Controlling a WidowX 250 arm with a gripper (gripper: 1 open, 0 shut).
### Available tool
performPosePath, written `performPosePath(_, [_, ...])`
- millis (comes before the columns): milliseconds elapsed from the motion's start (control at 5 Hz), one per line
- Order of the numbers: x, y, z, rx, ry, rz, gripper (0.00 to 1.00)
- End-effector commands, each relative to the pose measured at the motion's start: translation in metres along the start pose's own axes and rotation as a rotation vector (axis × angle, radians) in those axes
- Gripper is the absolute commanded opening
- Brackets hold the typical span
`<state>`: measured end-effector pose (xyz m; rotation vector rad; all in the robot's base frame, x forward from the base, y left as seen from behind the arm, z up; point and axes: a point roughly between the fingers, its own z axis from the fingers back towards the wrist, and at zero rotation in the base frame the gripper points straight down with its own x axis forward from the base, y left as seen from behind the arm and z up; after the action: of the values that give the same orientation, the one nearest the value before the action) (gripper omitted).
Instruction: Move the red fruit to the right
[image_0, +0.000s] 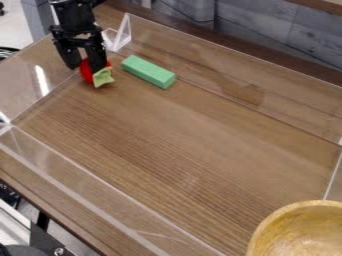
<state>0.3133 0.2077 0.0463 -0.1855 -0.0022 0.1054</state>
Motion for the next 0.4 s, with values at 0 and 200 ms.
performPosePath(0, [0.012, -0.016, 0.016, 0.029, -0.048, -0.015, 1.0])
performPosePath(200, [0.019, -0.021, 0.029, 0.024, -0.077, 0.038, 0.0])
